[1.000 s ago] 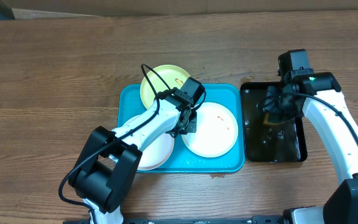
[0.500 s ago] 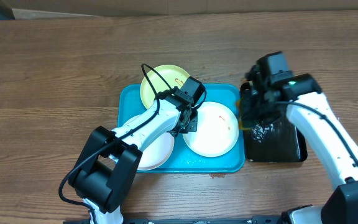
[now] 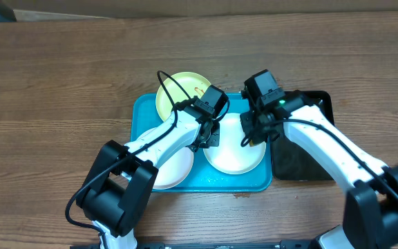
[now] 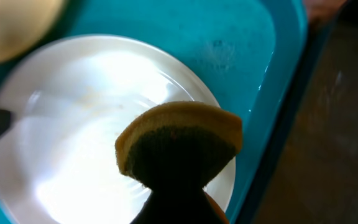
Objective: Clean dirty plates on tray and stack at the side
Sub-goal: 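Carry sponge to the held white plate and scrub its surface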
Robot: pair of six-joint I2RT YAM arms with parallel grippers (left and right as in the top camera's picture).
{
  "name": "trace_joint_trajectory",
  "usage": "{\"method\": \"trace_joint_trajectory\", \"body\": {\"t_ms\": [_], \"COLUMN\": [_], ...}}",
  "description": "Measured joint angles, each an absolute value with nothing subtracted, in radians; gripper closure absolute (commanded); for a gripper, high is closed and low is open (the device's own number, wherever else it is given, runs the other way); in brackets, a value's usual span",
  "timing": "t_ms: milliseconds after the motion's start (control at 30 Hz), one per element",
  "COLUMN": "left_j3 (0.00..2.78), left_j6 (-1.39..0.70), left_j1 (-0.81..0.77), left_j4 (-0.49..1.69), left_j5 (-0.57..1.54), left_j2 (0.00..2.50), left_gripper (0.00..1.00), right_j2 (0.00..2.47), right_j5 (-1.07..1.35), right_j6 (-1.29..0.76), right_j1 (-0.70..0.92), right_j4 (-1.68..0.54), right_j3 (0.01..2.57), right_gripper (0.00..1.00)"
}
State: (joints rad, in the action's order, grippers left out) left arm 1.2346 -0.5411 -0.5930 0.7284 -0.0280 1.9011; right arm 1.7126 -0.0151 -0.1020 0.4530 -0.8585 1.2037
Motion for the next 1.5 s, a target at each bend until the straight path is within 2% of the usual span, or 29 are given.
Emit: {"method": "trace_joint_trajectory", "body": {"t_ms": [367,633,833,1000,1233,1500], "left_j3": [1.235,1.235,1.235,1.235,1.235,1.235], "left_j6": [-0.541,-0.541,-0.541,-0.541,-0.54,-0.54], "left_j1": [-0.593,-0.593,-0.588,-0.586,-0.587,-0.587], "left_j4": [0.728,0.728,0.736,0.737,0.737,0.737], "left_j5": [-0.026,-0.026,-0.035,-0.036,-0.037,-0.037], "left_j2": [1.901,1.901,1.901,1.901,1.901,1.901], "left_gripper": [0.96,0.96,0.96,0.96,0.96,0.96], "right_j2": [1.885,1.919,1.934,1.958,2.001,2.001], "right_j5": [-0.046,-0.034,0.124,0.371,0.552,0.578], "right_j6": [-0.056,-0.052,-0.001,0.088,0.144,0.191], "right_j1": [0.453,0.453,0.431,0.429,0.403,0.213], "right_j4": [-0.771,-0.778,-0.768,-0.787,-0.958,-1.202], "right_j3": [1.187,1.209,1.224,1.225,1.262,1.525], "right_gripper": [0.96,0.96,0.96,0.96,0.96,0.96]}}
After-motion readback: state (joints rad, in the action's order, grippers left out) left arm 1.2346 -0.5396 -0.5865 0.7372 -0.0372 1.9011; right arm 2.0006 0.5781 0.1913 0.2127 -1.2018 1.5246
